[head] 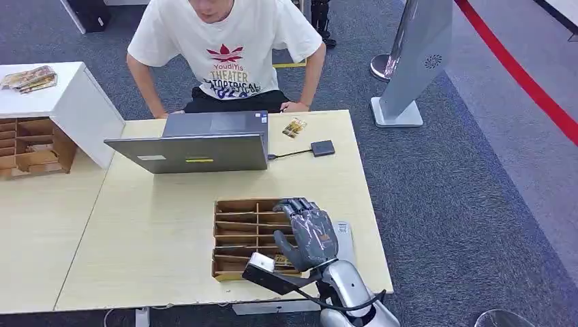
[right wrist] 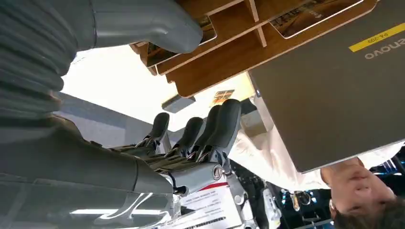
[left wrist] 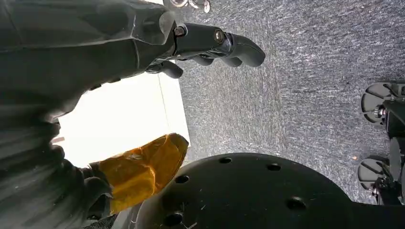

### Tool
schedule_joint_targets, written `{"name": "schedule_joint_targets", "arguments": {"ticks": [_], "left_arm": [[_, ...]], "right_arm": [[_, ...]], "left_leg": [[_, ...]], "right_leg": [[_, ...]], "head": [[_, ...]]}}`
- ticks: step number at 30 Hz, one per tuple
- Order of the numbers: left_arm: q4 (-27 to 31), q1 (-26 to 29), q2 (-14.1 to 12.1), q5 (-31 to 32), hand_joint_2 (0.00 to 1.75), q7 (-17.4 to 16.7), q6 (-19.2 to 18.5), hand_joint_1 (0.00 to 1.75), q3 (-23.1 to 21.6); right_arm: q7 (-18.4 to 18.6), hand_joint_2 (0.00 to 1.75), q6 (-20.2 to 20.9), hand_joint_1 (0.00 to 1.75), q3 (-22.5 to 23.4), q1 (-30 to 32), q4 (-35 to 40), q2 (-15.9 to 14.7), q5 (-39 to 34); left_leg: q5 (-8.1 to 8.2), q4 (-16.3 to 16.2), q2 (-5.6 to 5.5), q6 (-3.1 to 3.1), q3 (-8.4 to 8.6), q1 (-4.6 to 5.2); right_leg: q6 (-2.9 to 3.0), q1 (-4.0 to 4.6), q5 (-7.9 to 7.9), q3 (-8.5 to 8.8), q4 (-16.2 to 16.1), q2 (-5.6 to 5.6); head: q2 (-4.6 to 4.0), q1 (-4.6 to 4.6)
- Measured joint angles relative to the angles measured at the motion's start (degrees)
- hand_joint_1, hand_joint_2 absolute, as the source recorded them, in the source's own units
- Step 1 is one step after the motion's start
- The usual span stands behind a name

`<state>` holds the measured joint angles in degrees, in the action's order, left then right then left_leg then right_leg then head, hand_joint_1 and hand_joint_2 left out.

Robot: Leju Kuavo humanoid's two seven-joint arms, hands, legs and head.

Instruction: Pass the card to the sensor for recognition and then transmit it.

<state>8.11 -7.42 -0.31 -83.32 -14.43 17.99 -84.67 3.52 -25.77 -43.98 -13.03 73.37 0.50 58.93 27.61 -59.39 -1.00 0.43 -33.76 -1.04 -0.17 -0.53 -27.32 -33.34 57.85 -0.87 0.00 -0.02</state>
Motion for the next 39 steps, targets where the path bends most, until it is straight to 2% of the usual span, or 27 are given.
{"name": "schedule_joint_targets", "arguments": {"ticks": [27,28,29,30,39], "left_arm": [[0.0,0.0,0.0,-0.5,1.75,0.0,0.0,0.0,-0.5],[0.0,0.0,0.0,-0.5,1.75,0.0,0.0,0.0,-0.5],[0.0,0.0,0.0,-0.5,1.75,0.0,0.0,0.0,-0.5],[0.0,0.0,0.0,-0.5,1.75,0.0,0.0,0.0,-0.5],[0.0,0.0,0.0,-0.7,1.75,0.0,0.0,0.0,-1.0]], "right_arm": [[1.2,1.75,1.7,0.86,0.0,-1.3,-5.2,0.9,-1.0],[1.2,1.75,1.7,0.98,0.0,-1.4,-5.4,0.9,-1.0],[1.3,1.75,1.7,1.4,0.0,-1.4,-5.7,1.0,-1.0],[1.4,1.75,1.8,1.52,0.0,-1.5,-6.0,1.0,-1.0],[1.8,1.75,2.0,1.52,0.2,-2.3,-7.7,1.5,-0.9]], "left_leg": [[0.0,0.0,0.0,0.0,0.0,0.0],[0.0,0.0,0.0,0.0,0.0,0.0],[0.0,0.0,0.0,0.0,0.0,0.0],[0.0,0.0,0.0,0.0,0.0,0.0],[0.0,0.0,0.01,0.0,0.02,0.0]], "right_leg": [[0.0,0.0,0.0,0.0,0.0,0.0],[0.0,0.0,0.0,0.0,0.0,0.0],[0.0,0.0,0.0,0.0,0.0,0.0],[0.0,0.0,0.0,0.0,0.0,0.0],[0.0,0.0,0.0,0.0,0.0,-0.01]], "head": [[0.0,-0.02],[0.0,-0.02],[0.0,-0.02],[0.0,0.0],[0.0,-0.02]]}}
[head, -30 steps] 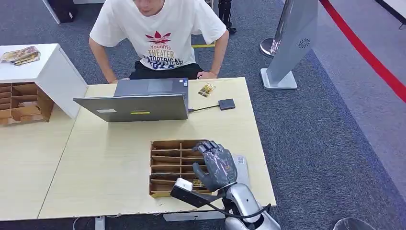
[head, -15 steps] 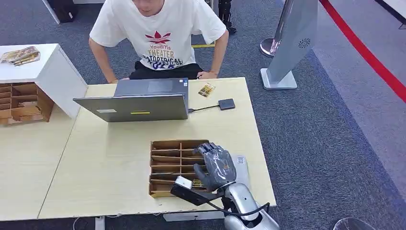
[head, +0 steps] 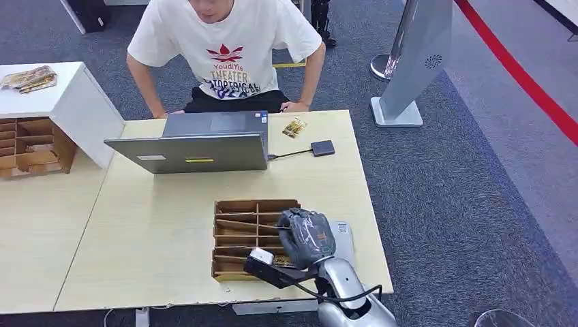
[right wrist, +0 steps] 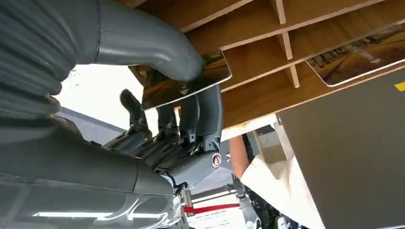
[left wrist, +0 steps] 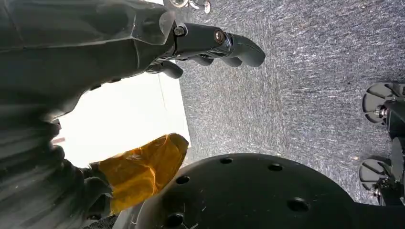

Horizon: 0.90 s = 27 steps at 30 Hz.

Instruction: Pass the card to the sensor for recognition and then transmit it.

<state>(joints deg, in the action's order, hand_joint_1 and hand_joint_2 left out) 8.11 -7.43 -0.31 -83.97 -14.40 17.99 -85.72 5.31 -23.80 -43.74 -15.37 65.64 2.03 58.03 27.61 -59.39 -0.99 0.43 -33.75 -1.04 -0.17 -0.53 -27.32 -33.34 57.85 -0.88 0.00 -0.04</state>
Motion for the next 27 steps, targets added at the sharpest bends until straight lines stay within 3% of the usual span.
{"name": "schedule_joint_targets", "arguments": {"ticks": [2,4,21,27], "left_arm": [[0.0,0.0,0.0,0.0,1.75,0.0,0.0,0.0,-0.1],[0.0,0.0,0.0,0.0,1.75,0.0,0.0,0.0,-0.1],[0.0,0.0,0.0,-0.7,1.75,0.2,0.1,0.0,-0.2],[0.0,0.2,0.0,-2.3,1.75,0.4,0.5,0.0,-0.2]], "right_arm": [[0.0,1.75,0.0,1.71,0.0,-0.1,-0.2,0.1,0.0],[0.0,1.75,0.0,1.75,0.0,-0.2,-0.4,0.2,0.0],[-1.3,1.75,-0.7,1.75,0.9,-0.2,0.2,0.3,-2.1],[-6.8,1.75,-2.1,1.75,4.2,3.2,13.8,-1.0,-13.1]], "left_leg": [[0.0,0.0,0.01,0.0,0.01,0.0],[0.0,0.0,0.01,0.0,0.01,0.0],[-0.03,0.0,0.0,0.02,0.04,0.0],[-0.02,0.0,-0.01,0.01,0.02,0.01]], "right_leg": [[0.0,0.0,0.0,0.0,0.0,0.0],[0.0,0.0,0.0,0.01,0.0,0.0],[0.01,0.0,0.01,0.03,0.0,0.0],[0.0,0.0,0.0,0.0,0.0,-0.01]], "head": [[0.0,0.02],[0.0,0.02],[0.0,0.0],[0.0,0.0]]}}
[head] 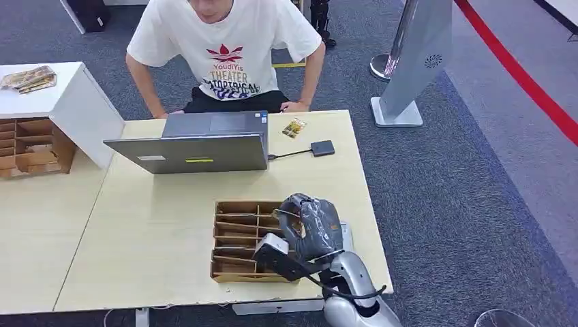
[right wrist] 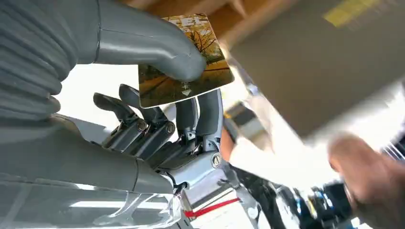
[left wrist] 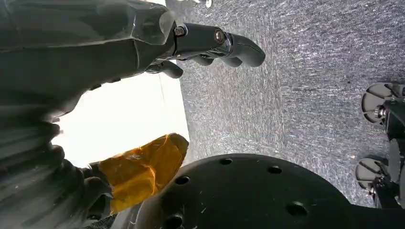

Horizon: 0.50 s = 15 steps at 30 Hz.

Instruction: Pass the card to the sensor for recognition and then transmit it.

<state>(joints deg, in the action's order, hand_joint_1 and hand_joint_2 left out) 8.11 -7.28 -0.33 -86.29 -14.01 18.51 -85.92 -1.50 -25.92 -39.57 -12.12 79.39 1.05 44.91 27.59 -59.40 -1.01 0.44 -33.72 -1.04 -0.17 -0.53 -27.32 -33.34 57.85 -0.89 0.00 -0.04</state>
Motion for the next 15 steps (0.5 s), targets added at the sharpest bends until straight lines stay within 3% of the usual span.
{"name": "schedule_joint_targets", "arguments": {"ticks": [3,7,15], "left_arm": [[0.0,0.1,0.0,-0.4,1.75,0.1,0.2,0.0,0.0],[0.0,0.1,0.0,-0.4,1.75,0.2,0.5,0.0,0.0],[0.0,0.1,0.0,-0.5,1.75,0.2,0.5,0.0,0.0]], "right_arm": [[-3.4,1.75,-0.1,1.75,2.1,2.3,7.8,-1.3,-6.1],[-5.2,1.75,-0.3,1.75,4.2,4.6,14.6,-2.6,-9.3],[-6.6,1.75,-0.5,1.75,6.1,6.6,19.9,-4.0,-11.6]], "left_leg": [[0.03,0.0,0.0,-0.02,-0.02,0.0],[0.04,0.0,0.01,-0.04,-0.01,0.01],[0.03,0.0,0.02,-0.04,0.02,0.0]], "right_leg": [[-0.01,0.0,-0.01,0.0,0.0,0.02],[-0.01,0.0,-0.01,0.0,0.0,0.0],[-0.01,0.0,0.0,0.02,0.0,0.0]], "head": [[0.0,0.02],[0.0,0.02],[0.0,0.02]]}}
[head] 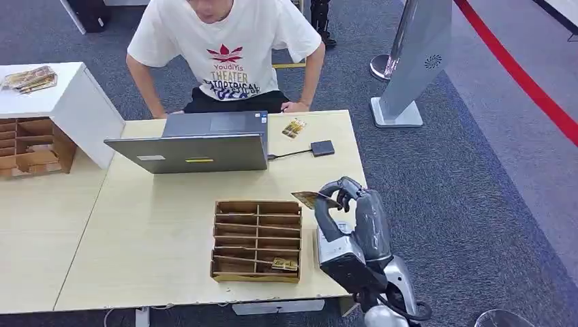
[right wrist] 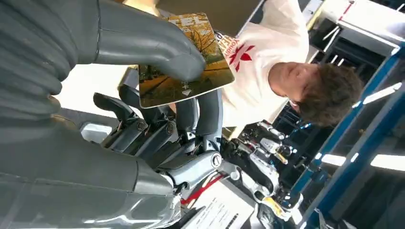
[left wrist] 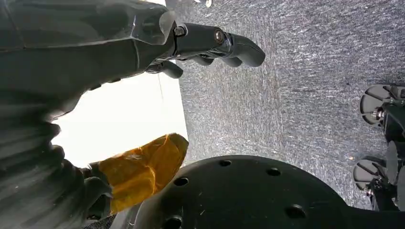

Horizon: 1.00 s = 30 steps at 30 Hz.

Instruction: Pass the card to the sensor for recognition and then transmit it.

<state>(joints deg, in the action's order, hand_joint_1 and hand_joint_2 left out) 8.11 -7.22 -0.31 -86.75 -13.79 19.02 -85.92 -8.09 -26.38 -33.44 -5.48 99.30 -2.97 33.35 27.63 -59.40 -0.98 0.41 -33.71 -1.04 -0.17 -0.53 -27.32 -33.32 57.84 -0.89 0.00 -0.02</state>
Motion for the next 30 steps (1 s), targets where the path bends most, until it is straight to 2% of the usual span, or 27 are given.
{"name": "schedule_joint_targets", "arguments": {"ticks": [9,17,22,24,30], "left_arm": [[0.0,0.0,0.0,0.2,1.75,0.0,-0.1,0.0,0.0],[0.0,-0.1,0.0,1.1,1.75,0.0,-0.6,0.0,-0.2],[0.0,-0.3,0.0,3.4,1.75,-0.3,-1.2,0.0,-1.5],[0.0,-0.4,0.0,5.2,1.75,-0.7,-1.7,0.0,-1.6],[0.0,-2.1,0.0,10.0,1.75,-2.9,-2.4,0.0,-2.0]], "right_arm": [[-0.1,1.75,0.4,1.75,1.0,-0.2,0.4,-0.2,-0.7],[0.5,1.75,2.1,1.75,1.2,-2.9,-0.6,-0.2,-0.7],[2.9,1.75,5.9,1.75,1.1,-9.7,-5.0,0.7,-0.5],[5.0,1.75,7.7,1.75,0.7,-13.2,-7.5,1.6,-0.3],[9.6,1.75,10.7,1.75,0.3,-25.5,-19.7,6.0,1.2]], "left_leg": [[0.0,0.0,0.0,0.0,-0.02,0.0],[0.0,0.0,0.0,0.0,-0.02,0.0],[-0.06,0.0,0.02,0.04,0.0,0.0],[-0.11,0.0,0.02,0.08,0.0,-0.01],[-0.21,0.0,-0.04,0.11,-0.01,-0.02]], "right_leg": [[0.0,0.0,0.0,0.0,0.0,0.0],[0.0,0.0,0.0,0.02,0.0,0.0],[0.02,0.0,0.05,0.02,0.0,-0.01],[0.03,0.0,0.08,0.03,0.1,-0.02],[0.06,0.0,0.14,0.01,0.1,0.01]], "head": [[0.0,0.0],[0.0,0.0],[0.0,-0.02],[0.0,-0.02],[0.0,-0.02]]}}
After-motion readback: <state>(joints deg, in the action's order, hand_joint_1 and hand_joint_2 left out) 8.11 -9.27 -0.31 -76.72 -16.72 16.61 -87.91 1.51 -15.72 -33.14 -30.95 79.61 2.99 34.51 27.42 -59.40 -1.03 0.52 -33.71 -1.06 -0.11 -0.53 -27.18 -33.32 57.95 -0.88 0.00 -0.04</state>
